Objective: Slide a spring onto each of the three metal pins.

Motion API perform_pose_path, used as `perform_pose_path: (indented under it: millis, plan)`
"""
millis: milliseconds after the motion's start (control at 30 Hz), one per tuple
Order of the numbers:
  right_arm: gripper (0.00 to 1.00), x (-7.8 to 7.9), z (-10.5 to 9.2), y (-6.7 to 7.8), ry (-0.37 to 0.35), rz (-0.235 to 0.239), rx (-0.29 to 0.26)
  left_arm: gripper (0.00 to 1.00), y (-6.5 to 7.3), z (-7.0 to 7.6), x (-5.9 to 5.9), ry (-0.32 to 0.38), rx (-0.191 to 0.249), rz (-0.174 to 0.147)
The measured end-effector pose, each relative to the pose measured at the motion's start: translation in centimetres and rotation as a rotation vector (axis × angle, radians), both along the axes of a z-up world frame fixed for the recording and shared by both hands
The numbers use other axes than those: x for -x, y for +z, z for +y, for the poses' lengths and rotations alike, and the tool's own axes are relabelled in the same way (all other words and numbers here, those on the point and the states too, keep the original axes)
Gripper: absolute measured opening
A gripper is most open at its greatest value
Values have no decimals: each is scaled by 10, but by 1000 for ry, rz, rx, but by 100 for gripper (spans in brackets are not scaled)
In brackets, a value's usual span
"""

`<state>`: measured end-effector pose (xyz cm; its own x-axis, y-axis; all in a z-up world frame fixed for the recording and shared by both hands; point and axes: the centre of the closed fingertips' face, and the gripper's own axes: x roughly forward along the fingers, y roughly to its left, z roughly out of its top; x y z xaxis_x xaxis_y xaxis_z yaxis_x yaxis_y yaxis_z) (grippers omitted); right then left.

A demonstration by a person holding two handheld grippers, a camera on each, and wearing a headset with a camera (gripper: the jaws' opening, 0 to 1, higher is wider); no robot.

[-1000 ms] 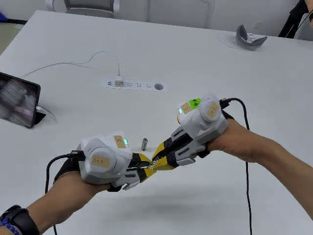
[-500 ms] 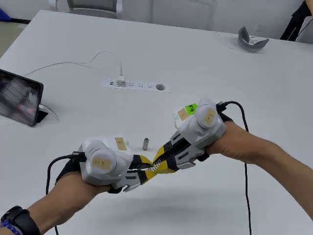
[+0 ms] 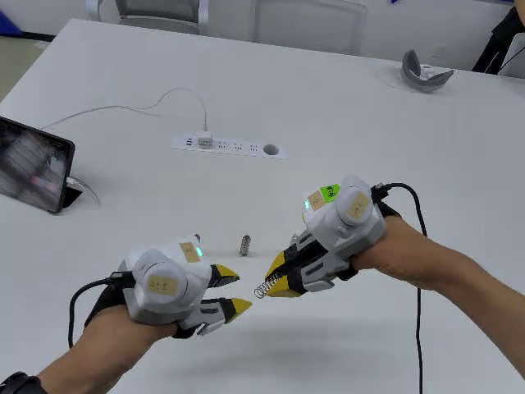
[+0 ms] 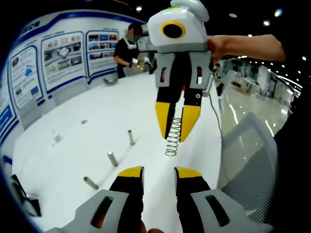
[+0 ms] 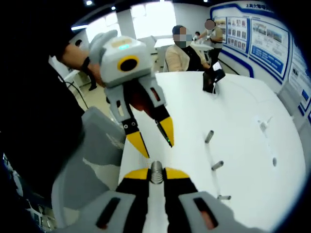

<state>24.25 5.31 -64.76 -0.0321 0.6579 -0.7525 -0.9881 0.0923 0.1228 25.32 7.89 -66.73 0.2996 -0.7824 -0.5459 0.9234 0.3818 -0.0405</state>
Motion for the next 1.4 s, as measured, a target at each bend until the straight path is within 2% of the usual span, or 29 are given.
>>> perform_pose_path:
  millis: [400,700,933,1167,1400]
  plan:
    - [12,-10,-18,-10,-50,2,39,30,-6,29,-9,103,9,28]
    - [12,-16,-30,-20,-58,-2,78,33,-7,40,-15,160,23,35]
    - [12,-28,-40,-26,-92,-2,112,37,-10,50,-20,206,22,43]
    - [12,-37,-54,-42,-96,-4,183,41,-16,60,-24,246,22,57]
    - [12,-51,-72,-49,-97,-22,234,44,-17,71,-31,292,30,66]
